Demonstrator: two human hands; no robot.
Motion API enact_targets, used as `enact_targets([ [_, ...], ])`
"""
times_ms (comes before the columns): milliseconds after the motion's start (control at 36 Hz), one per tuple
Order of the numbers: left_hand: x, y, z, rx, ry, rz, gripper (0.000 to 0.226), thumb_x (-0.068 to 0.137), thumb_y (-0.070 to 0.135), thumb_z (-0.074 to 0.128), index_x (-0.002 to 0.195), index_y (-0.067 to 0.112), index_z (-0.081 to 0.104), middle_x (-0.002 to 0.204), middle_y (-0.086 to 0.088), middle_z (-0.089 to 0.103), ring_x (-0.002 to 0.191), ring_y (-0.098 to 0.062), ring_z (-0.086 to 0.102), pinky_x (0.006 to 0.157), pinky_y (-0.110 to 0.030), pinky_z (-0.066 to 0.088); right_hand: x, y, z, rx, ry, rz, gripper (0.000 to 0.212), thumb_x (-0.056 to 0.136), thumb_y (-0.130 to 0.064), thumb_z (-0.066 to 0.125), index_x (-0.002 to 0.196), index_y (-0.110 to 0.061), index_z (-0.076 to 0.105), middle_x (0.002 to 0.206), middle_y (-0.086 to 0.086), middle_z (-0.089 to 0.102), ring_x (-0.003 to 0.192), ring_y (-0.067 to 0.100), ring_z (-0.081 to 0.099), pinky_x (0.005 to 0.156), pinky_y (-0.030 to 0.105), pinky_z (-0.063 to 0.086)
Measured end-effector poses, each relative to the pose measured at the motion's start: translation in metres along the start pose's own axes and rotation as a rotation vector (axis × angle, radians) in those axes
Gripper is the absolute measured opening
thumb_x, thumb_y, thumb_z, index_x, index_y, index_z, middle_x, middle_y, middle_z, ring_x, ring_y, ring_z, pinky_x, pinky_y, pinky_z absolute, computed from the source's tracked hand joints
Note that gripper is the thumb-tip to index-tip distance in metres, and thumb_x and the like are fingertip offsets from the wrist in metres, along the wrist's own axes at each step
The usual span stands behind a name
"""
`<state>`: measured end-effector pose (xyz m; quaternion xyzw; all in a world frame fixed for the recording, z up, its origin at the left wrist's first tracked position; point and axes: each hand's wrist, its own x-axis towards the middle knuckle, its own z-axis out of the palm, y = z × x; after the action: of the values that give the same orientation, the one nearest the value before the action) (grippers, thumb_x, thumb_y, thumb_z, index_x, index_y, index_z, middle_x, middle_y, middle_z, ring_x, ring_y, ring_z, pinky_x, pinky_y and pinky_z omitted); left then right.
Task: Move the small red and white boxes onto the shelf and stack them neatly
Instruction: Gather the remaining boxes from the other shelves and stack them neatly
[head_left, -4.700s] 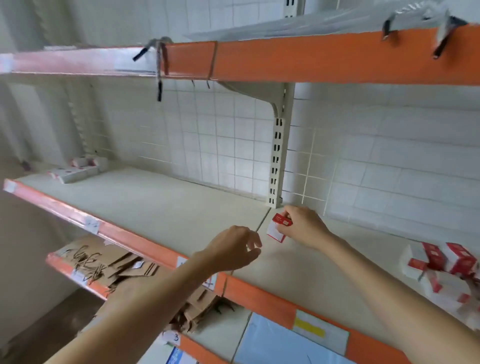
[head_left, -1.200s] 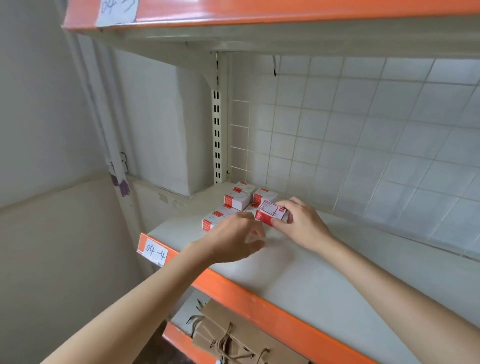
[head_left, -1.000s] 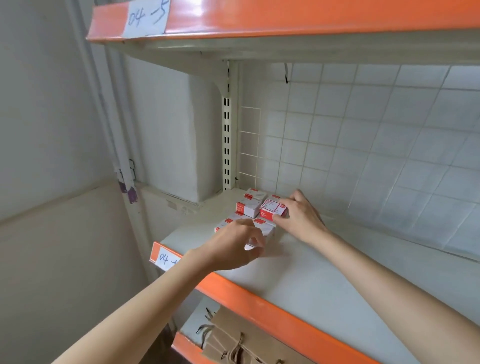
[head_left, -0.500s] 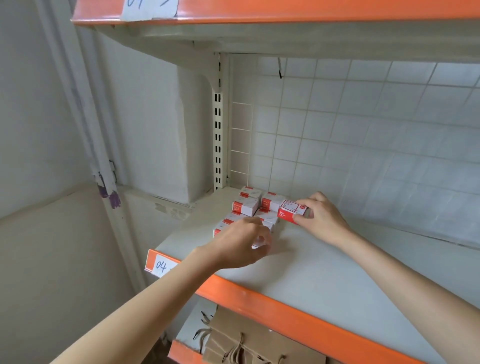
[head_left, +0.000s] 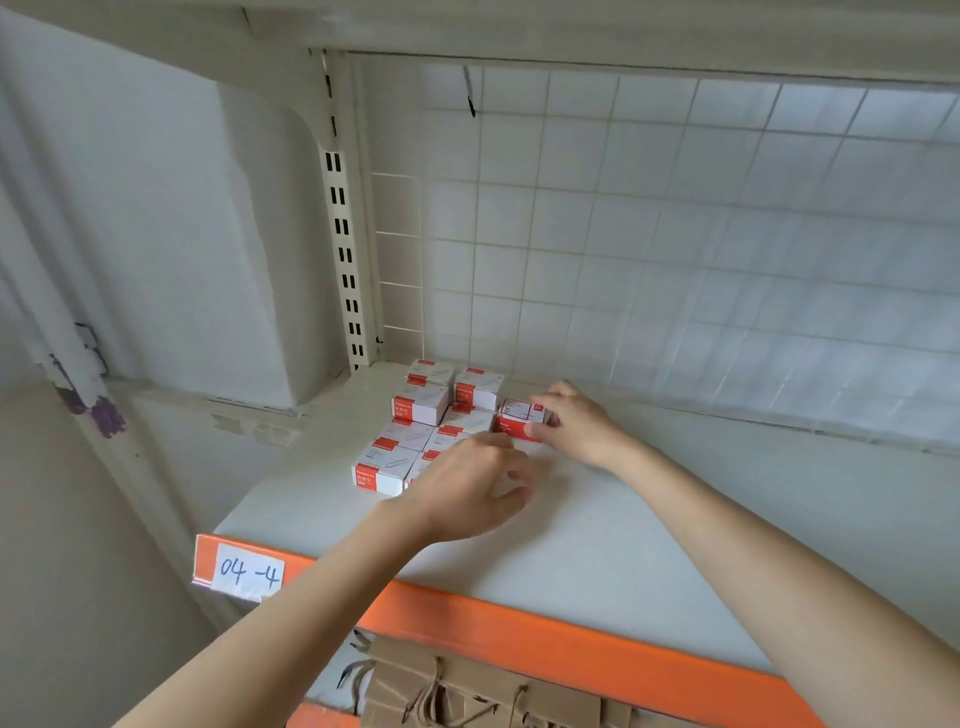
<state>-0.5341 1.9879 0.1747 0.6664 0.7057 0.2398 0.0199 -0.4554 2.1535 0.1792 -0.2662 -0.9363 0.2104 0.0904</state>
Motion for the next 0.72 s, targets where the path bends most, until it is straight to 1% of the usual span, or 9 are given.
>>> enact_targets([
  [83, 0.006, 0.009, 0.007, -0.014, -0.012, 0.014, 0.015, 0.087, 0.023, 0.06, 0.096, 0.016, 0.07, 0.093, -0.002, 0.059, 0.089, -0.017, 0.054, 0.077, -0.024, 0.041, -0.009, 0.004, -0.007, 0.006, 0.031, -0.004, 0.047, 0.091, -0.026, 0.057, 0.134, -0.01, 0.048, 0.129, 0.008, 0.044, 0.11, 0.023, 0.053, 0.09, 0.022, 0.036],
  [139, 0.01, 0.018, 0.012, -0.002, -0.043, 0.03, 0.014, 0.087, 0.023, 0.061, 0.095, 0.016, 0.071, 0.091, -0.002, 0.061, 0.088, -0.016, 0.055, 0.079, -0.025, 0.042, -0.022, 0.012, -0.014, -0.034, 0.037, -0.023, 0.048, 0.092, -0.027, 0.056, 0.135, -0.009, 0.046, 0.128, 0.01, 0.044, 0.112, 0.023, 0.053, 0.093, 0.024, 0.036],
  [222, 0.018, 0.037, 0.02, 0.018, -0.108, 0.05, 0.013, 0.088, 0.026, 0.06, 0.093, 0.019, 0.07, 0.087, 0.002, 0.06, 0.085, -0.016, 0.058, 0.08, -0.031, 0.046, -0.05, 0.032, -0.029, -0.184, 0.014, -0.058, 0.046, 0.094, -0.028, 0.051, 0.136, -0.009, 0.045, 0.131, 0.009, 0.046, 0.123, 0.023, 0.045, 0.099, 0.026, 0.032],
  [306, 0.026, 0.062, 0.029, 0.044, -0.16, 0.047, 0.014, 0.089, 0.028, 0.059, 0.094, 0.02, 0.068, 0.086, 0.006, 0.049, 0.088, -0.017, 0.057, 0.08, -0.029, 0.046, -0.086, 0.056, -0.048, -0.348, -0.008, -0.073, 0.042, 0.095, -0.03, 0.047, 0.134, -0.012, 0.045, 0.134, 0.005, 0.045, 0.128, 0.021, 0.038, 0.104, 0.033, 0.033],
  [361, 0.032, 0.082, 0.036, 0.071, -0.181, 0.061, 0.016, 0.089, 0.028, 0.058, 0.097, 0.019, 0.068, 0.087, 0.007, 0.048, 0.09, -0.017, 0.057, 0.078, -0.026, 0.043, -0.113, 0.074, -0.062, -0.402, -0.013, -0.061, 0.041, 0.095, -0.028, 0.046, 0.133, -0.014, 0.045, 0.135, 0.003, 0.045, 0.128, 0.02, 0.037, 0.104, 0.034, 0.033],
  [417, 0.039, 0.108, 0.043, 0.081, -0.194, 0.099, 0.016, 0.09, 0.028, 0.058, 0.097, 0.018, 0.068, 0.086, 0.006, 0.048, 0.089, -0.017, 0.056, 0.077, -0.025, 0.041, -0.141, 0.094, -0.077, -0.407, 0.01, -0.037, 0.039, 0.094, -0.026, 0.047, 0.131, -0.015, 0.046, 0.134, 0.001, 0.046, 0.127, 0.019, 0.039, 0.102, 0.034, 0.033],
  [528, 0.055, 0.175, 0.064, 0.084, -0.215, 0.183, 0.016, 0.09, 0.028, 0.057, 0.094, 0.017, 0.068, 0.086, 0.005, 0.05, 0.088, -0.016, 0.056, 0.077, -0.026, 0.045, -0.205, 0.139, -0.107, -0.383, 0.059, 0.053, 0.032, 0.093, -0.025, 0.048, 0.123, -0.015, 0.049, 0.127, 0.002, 0.05, 0.121, 0.019, 0.044, 0.098, 0.033, 0.036],
  [722, 0.082, 0.3, 0.111, 0.071, -0.195, 0.35, 0.017, 0.091, 0.029, 0.056, 0.098, 0.019, 0.068, 0.091, 0.003, 0.058, 0.089, -0.012, 0.054, 0.073, -0.019, 0.039, -0.318, 0.216, -0.16, -0.319, 0.103, 0.22, 0.03, 0.092, -0.022, 0.05, 0.12, -0.014, 0.05, 0.122, 0.004, 0.051, 0.116, 0.021, 0.05, 0.097, 0.037, 0.04],
])
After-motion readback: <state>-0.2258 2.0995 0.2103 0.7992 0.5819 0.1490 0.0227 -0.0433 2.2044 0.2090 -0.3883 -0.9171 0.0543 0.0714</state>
